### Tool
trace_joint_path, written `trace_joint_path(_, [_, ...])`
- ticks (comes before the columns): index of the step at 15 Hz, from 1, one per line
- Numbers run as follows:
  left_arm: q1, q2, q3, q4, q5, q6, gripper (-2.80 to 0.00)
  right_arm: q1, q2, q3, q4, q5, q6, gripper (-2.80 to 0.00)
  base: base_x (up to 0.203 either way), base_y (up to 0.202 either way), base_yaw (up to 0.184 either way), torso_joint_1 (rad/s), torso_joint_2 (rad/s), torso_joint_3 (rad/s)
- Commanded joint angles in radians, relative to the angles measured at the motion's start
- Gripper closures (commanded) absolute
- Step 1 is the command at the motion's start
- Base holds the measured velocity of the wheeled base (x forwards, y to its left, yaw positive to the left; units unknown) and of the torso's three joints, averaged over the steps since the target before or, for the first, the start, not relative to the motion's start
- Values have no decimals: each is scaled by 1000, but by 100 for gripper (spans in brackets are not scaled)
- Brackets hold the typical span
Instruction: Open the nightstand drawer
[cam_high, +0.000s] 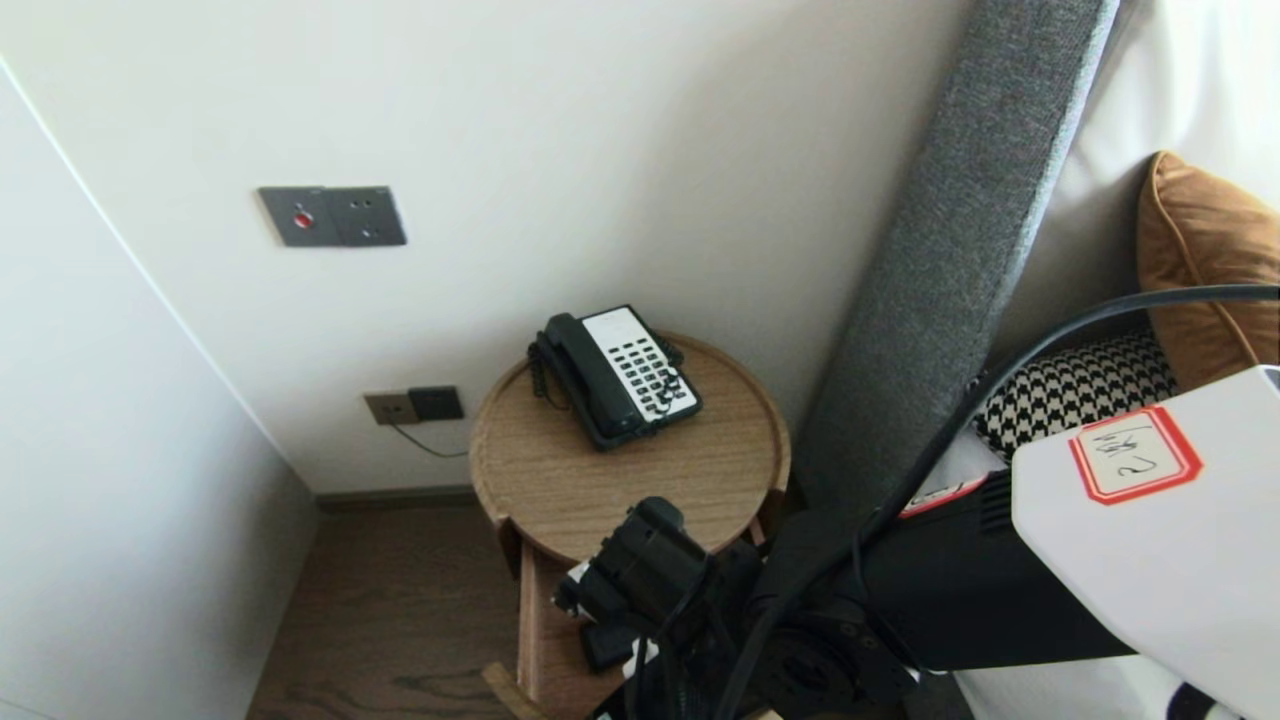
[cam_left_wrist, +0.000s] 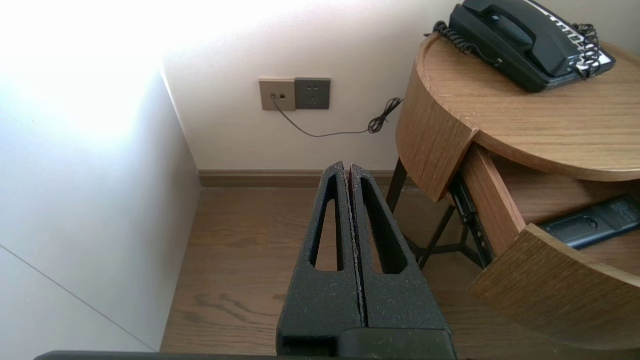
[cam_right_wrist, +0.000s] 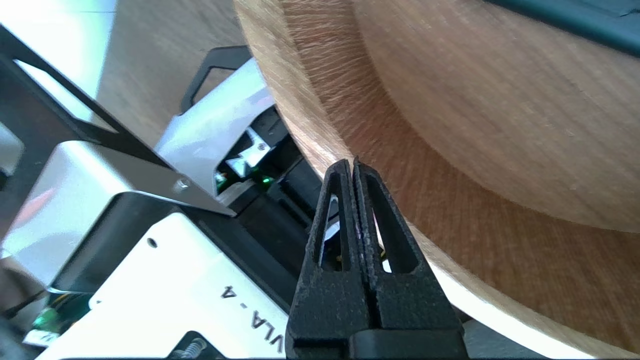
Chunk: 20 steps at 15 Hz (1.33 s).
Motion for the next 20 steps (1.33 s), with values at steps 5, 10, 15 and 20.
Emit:
trace_joint_path(5, [0, 0, -1, 0, 0, -1, 0, -60, 31, -74, 17, 11, 71, 0, 0, 0, 0, 0, 0, 0])
trace_joint_path(10, [0, 0, 2, 0, -1, -1, 0, -70, 10, -127, 95, 30, 171, 0, 0, 0, 0, 0, 0, 0])
trace_joint_path(15, [0, 0, 2, 0, -1, -1, 0, -69, -67, -80, 93, 30, 153, 0, 0, 0, 0, 0, 0, 0])
trace_joint_path(20, [0, 0, 2, 0, 1, -1, 0, -63, -166, -56, 92, 35, 56, 0, 0, 0, 0, 0, 0, 0])
